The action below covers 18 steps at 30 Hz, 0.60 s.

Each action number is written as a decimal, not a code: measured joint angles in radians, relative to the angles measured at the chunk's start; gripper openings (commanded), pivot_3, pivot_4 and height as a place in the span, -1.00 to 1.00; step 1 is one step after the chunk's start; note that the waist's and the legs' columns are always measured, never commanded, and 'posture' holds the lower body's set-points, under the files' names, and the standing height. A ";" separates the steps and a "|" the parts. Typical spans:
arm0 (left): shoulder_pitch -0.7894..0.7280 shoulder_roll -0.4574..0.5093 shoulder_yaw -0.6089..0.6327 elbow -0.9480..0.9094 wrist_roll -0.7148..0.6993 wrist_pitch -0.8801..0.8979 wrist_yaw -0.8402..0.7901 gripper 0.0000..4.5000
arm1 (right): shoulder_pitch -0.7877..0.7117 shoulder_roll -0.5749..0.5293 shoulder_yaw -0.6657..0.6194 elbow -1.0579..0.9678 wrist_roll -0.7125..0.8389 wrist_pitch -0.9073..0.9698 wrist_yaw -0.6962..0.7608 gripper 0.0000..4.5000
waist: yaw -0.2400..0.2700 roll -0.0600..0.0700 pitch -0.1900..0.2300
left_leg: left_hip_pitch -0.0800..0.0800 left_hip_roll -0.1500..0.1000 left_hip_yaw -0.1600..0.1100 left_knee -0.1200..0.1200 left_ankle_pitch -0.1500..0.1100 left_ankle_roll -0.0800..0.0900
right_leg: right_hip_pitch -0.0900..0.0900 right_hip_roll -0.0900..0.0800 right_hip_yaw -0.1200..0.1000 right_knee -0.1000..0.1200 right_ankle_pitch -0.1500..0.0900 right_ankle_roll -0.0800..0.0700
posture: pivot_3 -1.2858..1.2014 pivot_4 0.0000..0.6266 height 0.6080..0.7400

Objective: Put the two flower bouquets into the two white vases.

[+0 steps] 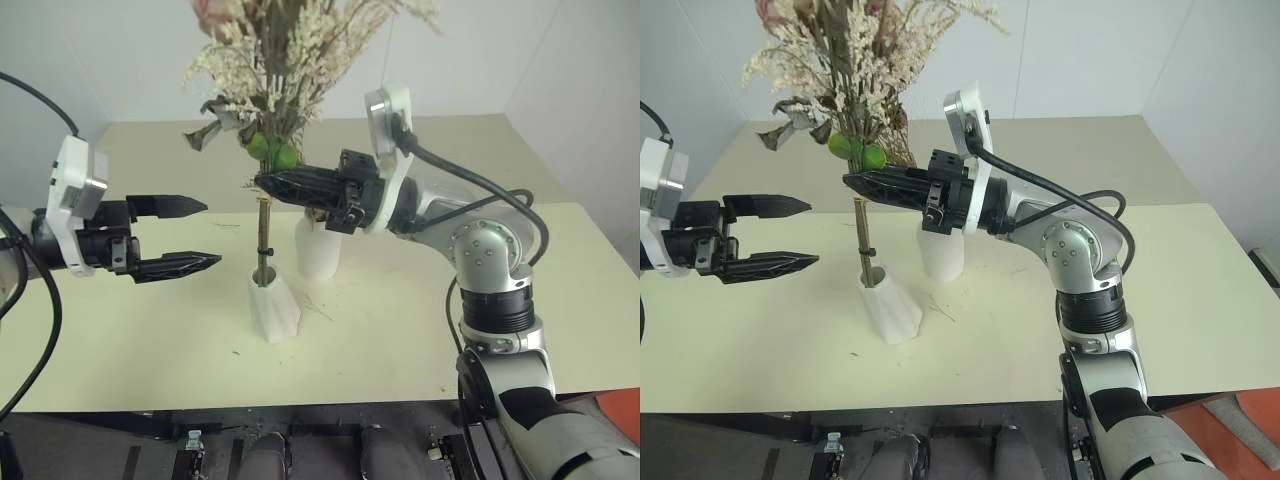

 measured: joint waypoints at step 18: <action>0.010 0.000 0.002 0.000 -0.003 0.001 0.003 1.00 | -0.022 0.020 -0.030 0.030 -0.003 0.000 -0.003 -0.92 | 0.001 0.000 0.000 | 0.000 0.000 0.000 0.000 0.000 0.000 | 0.000 0.000 0.000 0.000 0.000 0.000 | 0.03 -0.52 1.00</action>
